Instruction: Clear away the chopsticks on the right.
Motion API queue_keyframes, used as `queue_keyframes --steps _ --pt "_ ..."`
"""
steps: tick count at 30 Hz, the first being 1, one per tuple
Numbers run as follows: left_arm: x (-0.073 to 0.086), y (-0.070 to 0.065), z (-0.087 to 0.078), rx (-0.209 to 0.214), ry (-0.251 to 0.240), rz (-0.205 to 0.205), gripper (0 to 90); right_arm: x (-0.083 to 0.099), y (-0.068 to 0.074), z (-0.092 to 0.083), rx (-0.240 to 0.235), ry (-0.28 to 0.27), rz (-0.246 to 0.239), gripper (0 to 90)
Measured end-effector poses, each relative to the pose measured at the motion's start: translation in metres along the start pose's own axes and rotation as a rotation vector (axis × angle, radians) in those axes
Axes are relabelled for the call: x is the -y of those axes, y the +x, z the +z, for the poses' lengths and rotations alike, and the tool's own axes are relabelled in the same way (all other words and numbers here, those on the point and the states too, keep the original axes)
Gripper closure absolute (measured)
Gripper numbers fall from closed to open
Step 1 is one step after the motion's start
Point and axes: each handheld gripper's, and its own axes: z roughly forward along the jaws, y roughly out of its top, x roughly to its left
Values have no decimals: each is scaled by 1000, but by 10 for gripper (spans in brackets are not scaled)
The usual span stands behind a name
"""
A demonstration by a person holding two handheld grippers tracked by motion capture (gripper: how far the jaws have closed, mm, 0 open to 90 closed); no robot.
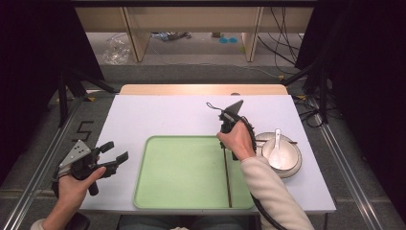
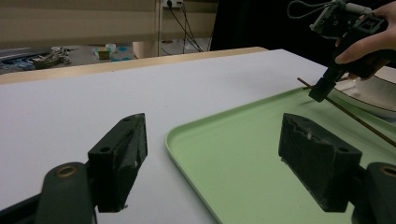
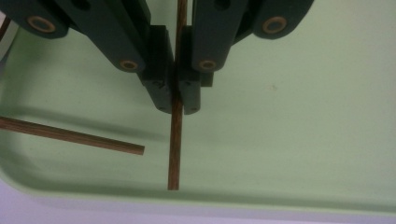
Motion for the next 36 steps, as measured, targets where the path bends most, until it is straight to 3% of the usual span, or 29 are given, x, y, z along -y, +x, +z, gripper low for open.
queue_keyframes --steps 1,2,4,8,11,13,15,18,19,22,25,27,28,30,32,33,36 --pt "0 0 0 0 0 0 238 0 -1 0 -7 11 -16 873" --pt "0 0 0 0 0 0 238 0 0 1 -19 8 14 873" --pt "0 0 0 0 -1 0 238 1 -2 1 -1 20 -30 873" --pt "0 0 0 0 0 0 238 1 0 2 -10 22 -4 853" --pt "0 0 0 0 0 -1 238 1 -1 0 3 17 -34 837" --pt "0 0 0 1 0 0 238 1 1 -3 -5 9 -10 827" --pt "0 0 0 1 0 0 238 2 2 -9 -13 6 -34 816" --pt "0 0 0 1 -2 -1 238 3 -1 -17 -6 -63 -116 783" --pt "0 0 0 1 -2 -2 238 3 -1 -21 6 -82 -166 767" --pt "0 0 0 1 -2 -2 237 3 -7 -35 13 -165 -429 711" --pt "0 0 0 2 0 -1 238 4 -13 -42 127 -254 -714 645" --pt "0 0 0 1 1 -2 238 4 -19 -39 191 -220 -927 574" --pt "0 0 0 1 1 -1 238 5 -21 -36 200 -175 -997 575" --pt "0 0 0 1 2 -1 238 4 -27 -28 225 -137 -1050 597" --pt "0 -1 0 -2 5 -20 238 5 -29 -20 279 -107 -1107 602" --pt "0 0 0 -1 4 -6 238 2 -31 -17 313 -96 -1175 608" --pt "0 1 0 1 5 -2 238 2 -31 -10 318 -65 -1233 629"
